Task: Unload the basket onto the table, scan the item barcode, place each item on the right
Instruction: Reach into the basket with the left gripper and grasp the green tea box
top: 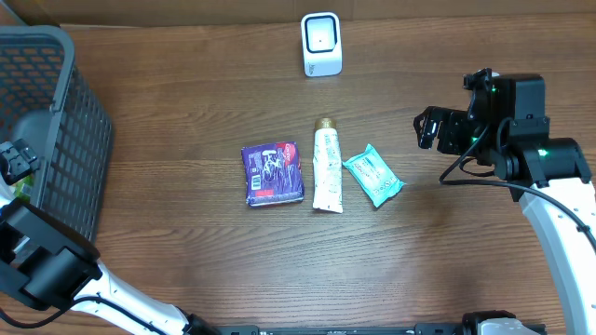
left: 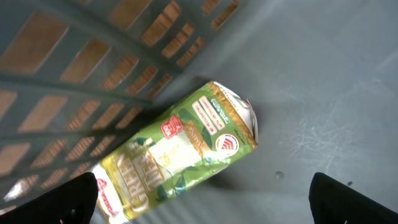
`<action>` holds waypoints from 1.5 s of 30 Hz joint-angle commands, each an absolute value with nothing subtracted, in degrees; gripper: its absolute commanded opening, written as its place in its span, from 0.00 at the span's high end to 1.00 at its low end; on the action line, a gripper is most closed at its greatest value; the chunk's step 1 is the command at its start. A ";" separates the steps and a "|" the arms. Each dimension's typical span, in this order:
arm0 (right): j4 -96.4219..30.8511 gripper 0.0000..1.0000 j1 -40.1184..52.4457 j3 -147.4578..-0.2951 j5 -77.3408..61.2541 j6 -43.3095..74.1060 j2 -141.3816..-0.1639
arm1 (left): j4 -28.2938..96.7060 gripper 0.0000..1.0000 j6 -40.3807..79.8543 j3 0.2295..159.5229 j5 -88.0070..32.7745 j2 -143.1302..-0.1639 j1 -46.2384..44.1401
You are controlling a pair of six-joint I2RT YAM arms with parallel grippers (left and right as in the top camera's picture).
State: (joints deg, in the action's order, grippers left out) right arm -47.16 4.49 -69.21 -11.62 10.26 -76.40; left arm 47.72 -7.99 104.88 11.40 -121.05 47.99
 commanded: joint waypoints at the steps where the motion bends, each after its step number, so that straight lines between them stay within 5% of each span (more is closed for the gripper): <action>1: -46.87 0.00 4.10 -70.48 -11.66 9.78 -76.38 | 47.03 0.00 -16.43 103.85 12.16 -122.37 47.68; 18: -46.87 0.00 4.10 -70.48 -11.66 9.78 -76.38 | 45.43 0.00 -21.06 103.85 10.48 -130.56 48.10; 26: -46.87 0.00 4.10 -70.48 -11.66 9.78 -76.38 | 45.54 0.11 -21.02 103.85 10.44 -132.27 47.59; 38: -46.87 0.00 4.10 -70.48 -11.66 9.78 -76.38 | 47.92 0.77 -19.29 103.88 2.07 -132.33 47.03; 40: -46.87 0.00 4.10 -70.48 -11.66 9.78 -76.38 | 48.01 0.95 -19.03 103.92 1.41 -132.31 46.65; 45: -46.87 0.00 4.10 -70.48 -11.66 9.78 -76.38 | 50.78 0.96 -18.59 106.39 1.45 -132.22 44.69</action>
